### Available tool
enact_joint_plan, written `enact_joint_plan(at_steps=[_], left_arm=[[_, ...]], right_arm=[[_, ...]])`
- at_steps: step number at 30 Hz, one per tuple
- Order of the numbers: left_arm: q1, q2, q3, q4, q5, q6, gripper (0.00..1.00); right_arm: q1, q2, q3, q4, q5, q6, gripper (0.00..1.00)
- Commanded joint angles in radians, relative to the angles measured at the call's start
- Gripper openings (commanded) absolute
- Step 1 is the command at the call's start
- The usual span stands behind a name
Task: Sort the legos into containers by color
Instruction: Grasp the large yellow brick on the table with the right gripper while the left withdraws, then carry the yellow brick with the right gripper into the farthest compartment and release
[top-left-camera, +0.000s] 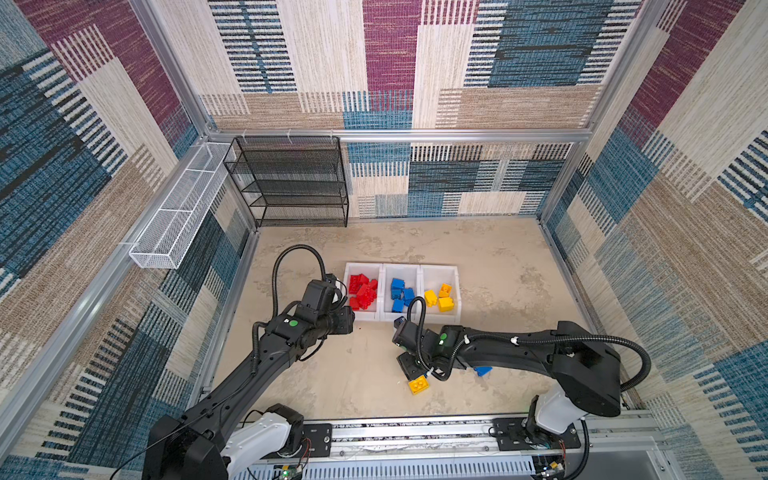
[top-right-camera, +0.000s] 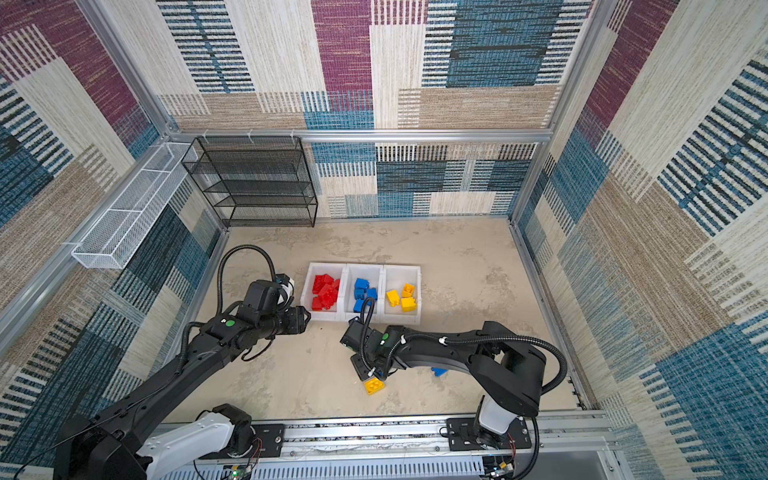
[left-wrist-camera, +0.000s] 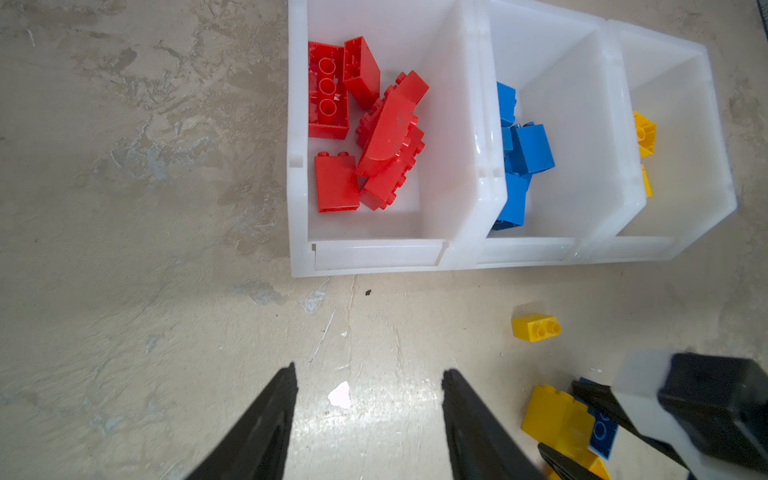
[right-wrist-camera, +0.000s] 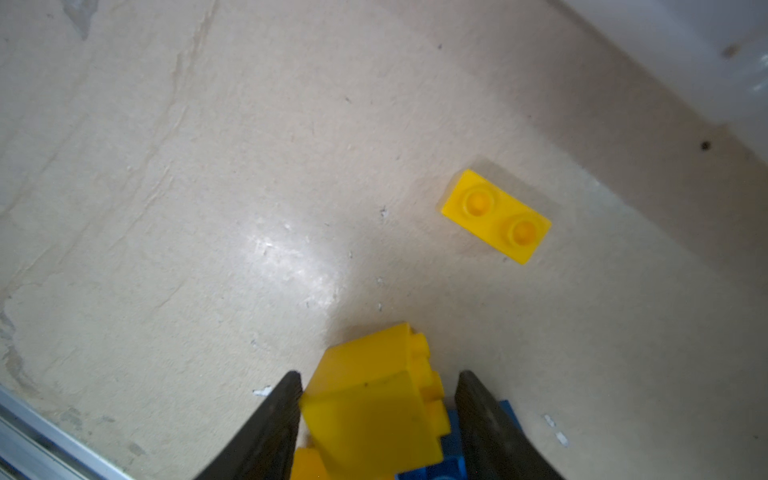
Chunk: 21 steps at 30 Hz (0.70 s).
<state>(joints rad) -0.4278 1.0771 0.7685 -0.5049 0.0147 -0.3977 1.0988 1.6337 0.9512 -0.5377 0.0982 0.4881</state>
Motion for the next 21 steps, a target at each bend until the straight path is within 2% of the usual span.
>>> enact_joint_plan(at_steps=[1,10,17,21], left_arm=[[0.001,-0.006,-0.004,0.006,0.007,-0.021,0.59],[0.001,-0.019,-0.007,0.0,0.002,-0.023,0.59],[0.002,-0.029,-0.007,-0.004,0.002,-0.026,0.59],[0.002,-0.038,-0.008,-0.01,0.002,-0.027,0.59]], right_arm=[[0.002,0.007,0.001,0.007,0.012,-0.01,0.6],[0.003,0.004,-0.003,0.009,0.031,0.007,0.44],[0.001,-0.054,0.011,0.014,0.041,-0.001,0.4],[-0.036,-0.107,0.037,-0.001,0.059,-0.026,0.39]])
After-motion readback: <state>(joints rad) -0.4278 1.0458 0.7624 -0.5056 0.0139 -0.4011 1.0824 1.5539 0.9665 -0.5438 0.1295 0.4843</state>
